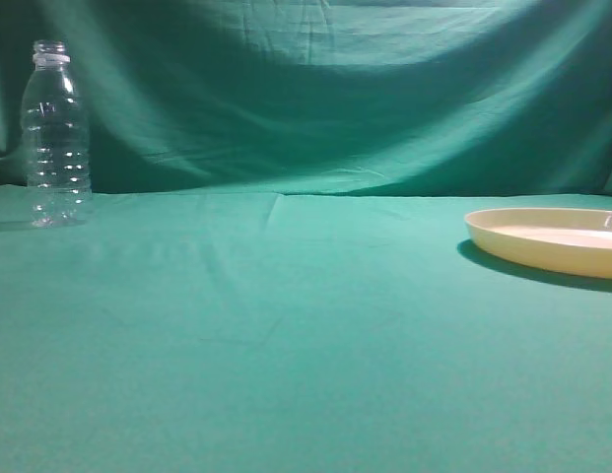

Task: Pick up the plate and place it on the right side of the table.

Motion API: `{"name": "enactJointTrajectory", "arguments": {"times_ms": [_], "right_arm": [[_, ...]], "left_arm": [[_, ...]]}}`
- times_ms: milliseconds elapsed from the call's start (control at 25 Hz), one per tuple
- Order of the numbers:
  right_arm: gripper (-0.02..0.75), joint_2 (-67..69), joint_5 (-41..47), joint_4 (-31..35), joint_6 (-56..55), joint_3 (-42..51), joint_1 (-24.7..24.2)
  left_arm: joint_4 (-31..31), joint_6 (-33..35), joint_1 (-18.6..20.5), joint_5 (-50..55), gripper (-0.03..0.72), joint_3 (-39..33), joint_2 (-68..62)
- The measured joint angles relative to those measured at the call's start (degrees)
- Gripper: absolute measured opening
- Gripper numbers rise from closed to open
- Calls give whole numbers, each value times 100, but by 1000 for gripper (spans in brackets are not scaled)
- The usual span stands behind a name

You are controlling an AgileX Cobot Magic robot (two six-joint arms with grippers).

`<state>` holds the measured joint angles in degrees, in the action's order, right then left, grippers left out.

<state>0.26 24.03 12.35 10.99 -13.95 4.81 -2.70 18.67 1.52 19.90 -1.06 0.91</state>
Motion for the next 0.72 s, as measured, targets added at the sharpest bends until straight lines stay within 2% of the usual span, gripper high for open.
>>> {"name": "enactJointTrajectory", "arguments": {"times_ms": [360,720], "right_arm": [[0,-88,-623,-93,0,1505,177],[0,-88,-530,-262,-487,1556,177]], "left_arm": [[0,0,0,0,0,0,0],[0,0,0,0,0,0,0]]}}
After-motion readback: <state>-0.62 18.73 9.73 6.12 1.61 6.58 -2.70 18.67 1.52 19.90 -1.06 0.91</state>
